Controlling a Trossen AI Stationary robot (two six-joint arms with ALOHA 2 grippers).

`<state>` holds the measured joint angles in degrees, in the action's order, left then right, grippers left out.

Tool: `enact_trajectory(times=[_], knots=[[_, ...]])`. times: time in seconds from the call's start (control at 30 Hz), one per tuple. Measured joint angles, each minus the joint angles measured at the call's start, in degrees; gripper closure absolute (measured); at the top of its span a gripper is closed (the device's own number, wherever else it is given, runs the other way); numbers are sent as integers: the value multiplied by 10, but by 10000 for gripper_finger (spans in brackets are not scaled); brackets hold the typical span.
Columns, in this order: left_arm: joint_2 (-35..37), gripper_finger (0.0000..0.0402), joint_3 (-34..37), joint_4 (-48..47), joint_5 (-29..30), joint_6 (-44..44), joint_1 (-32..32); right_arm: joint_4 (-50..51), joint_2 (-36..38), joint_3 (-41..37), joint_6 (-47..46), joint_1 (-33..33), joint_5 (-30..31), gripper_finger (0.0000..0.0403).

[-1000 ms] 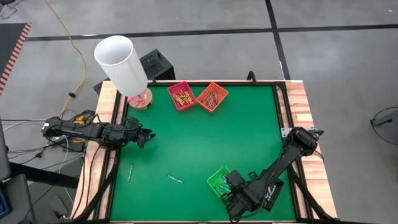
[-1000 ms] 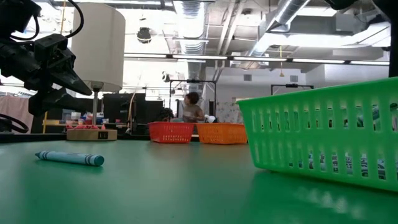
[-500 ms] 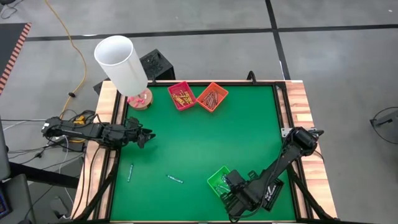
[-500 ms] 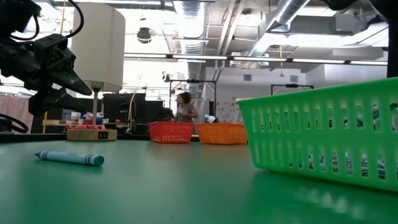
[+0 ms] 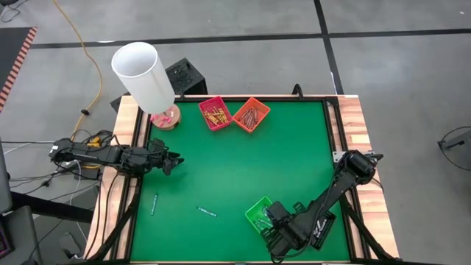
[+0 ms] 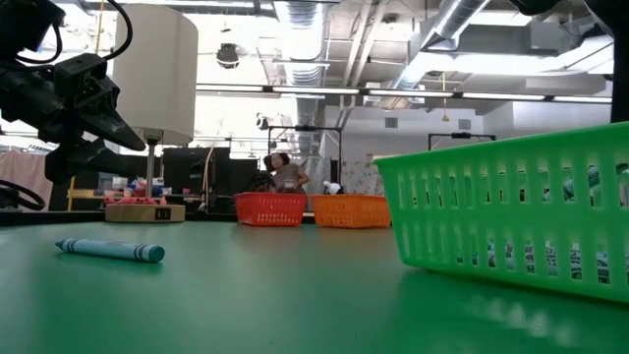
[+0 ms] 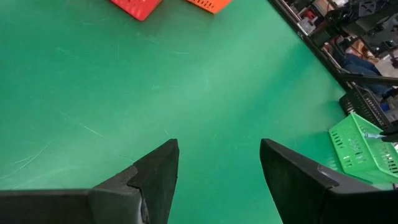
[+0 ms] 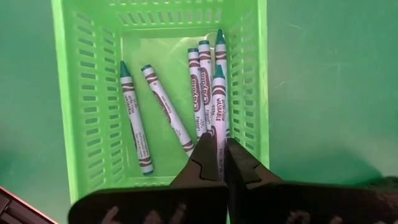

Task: Sort crayons
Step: Put the green crayon into the green bin

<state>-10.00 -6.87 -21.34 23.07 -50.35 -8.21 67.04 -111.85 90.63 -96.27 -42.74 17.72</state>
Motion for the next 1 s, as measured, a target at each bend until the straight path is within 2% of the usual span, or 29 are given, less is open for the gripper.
enact_trajectory(times=[0.17,0.47,0.73,1.0], knots=[[0,186,0,0,0,0,0,-6,0,0,9,8,4,401],[0,186,0,0,0,0,0,-80,0,0,95,39,4,396],[0,186,0,0,0,0,0,-73,0,0,97,41,4,361],[0,186,0,0,0,0,0,-73,0,0,98,37,3,351]])
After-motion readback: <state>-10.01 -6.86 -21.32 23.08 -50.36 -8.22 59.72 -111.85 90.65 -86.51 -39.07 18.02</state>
